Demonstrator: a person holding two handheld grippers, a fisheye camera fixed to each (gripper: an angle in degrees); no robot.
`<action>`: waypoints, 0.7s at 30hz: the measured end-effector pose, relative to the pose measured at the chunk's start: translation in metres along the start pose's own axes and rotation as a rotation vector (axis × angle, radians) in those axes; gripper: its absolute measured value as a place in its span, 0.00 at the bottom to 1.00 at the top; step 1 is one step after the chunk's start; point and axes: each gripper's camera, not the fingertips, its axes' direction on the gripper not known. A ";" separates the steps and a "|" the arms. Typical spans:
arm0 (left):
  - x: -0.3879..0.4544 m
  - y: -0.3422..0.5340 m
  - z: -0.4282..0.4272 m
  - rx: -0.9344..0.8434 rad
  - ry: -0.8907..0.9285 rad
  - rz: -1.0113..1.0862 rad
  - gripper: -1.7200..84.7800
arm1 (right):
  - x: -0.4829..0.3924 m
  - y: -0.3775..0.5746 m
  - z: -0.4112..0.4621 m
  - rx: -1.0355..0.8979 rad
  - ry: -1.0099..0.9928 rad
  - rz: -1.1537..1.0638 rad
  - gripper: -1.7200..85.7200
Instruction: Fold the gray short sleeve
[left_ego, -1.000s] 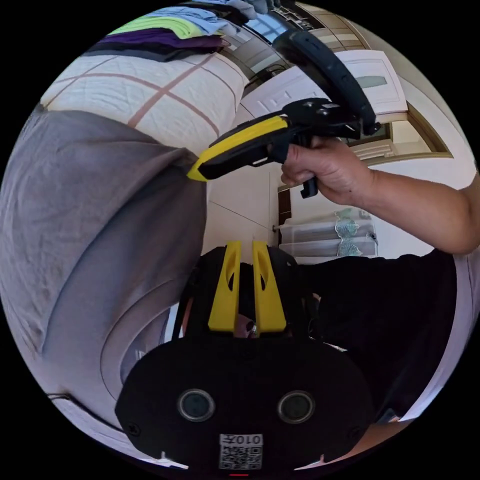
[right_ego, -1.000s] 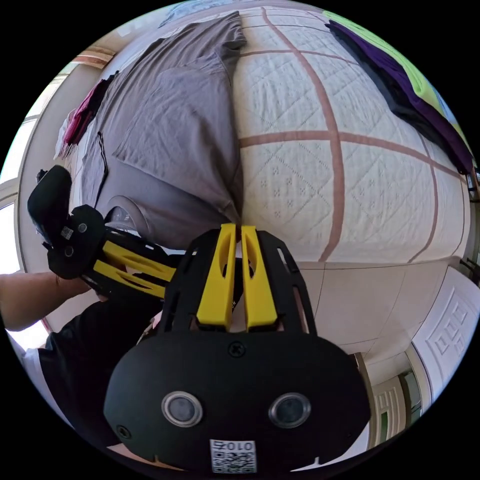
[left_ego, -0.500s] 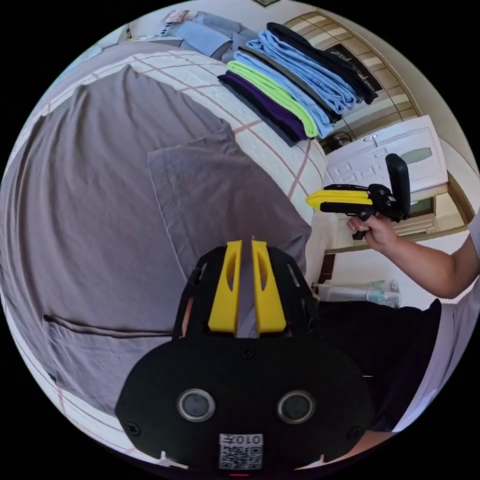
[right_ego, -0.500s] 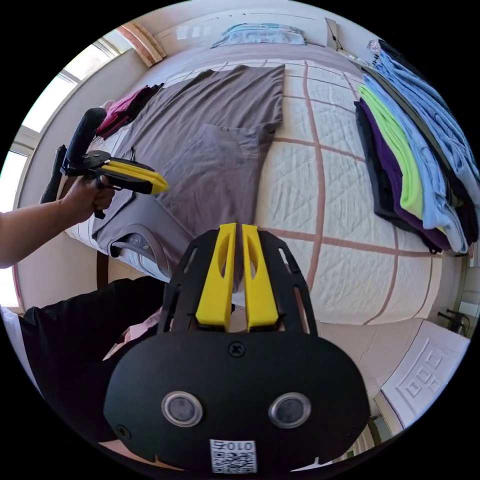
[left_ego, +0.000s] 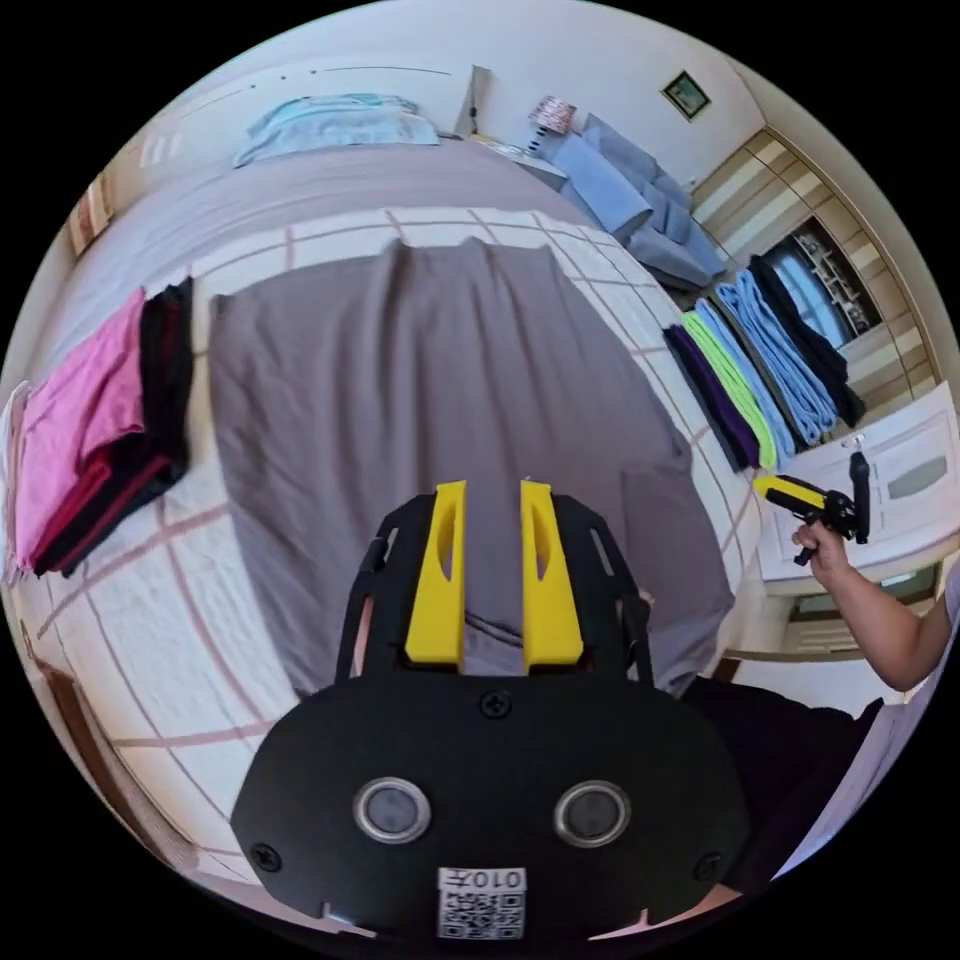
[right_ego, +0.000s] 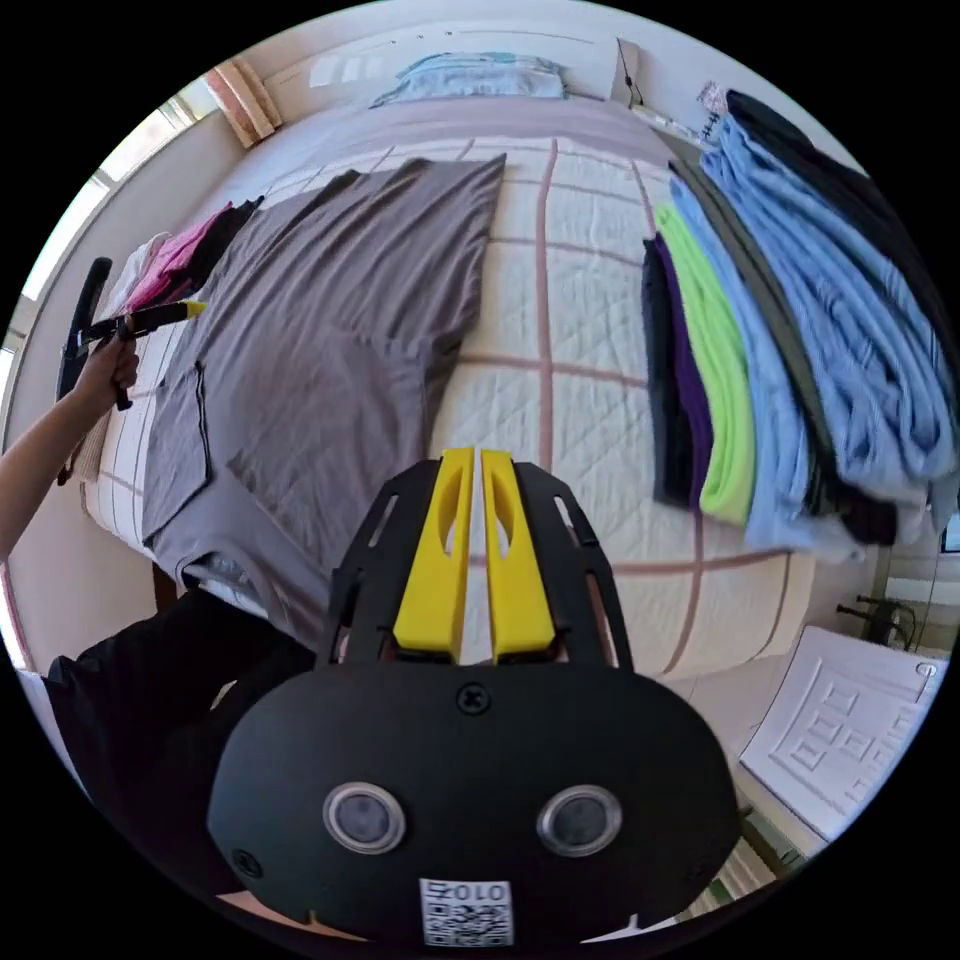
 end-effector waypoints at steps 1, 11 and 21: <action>-0.015 -0.007 -0.007 0.015 -0.036 -0.017 0.11 | 0.005 -0.031 -0.009 0.081 0.025 -0.026 0.08; -0.191 -0.163 -0.032 -0.057 -0.417 -0.206 0.14 | 0.044 -0.346 0.016 0.237 -0.072 -0.133 0.11; -0.219 -0.201 0.001 -0.122 -0.408 -0.241 0.10 | 0.065 -0.419 0.050 0.117 -0.179 -0.076 0.11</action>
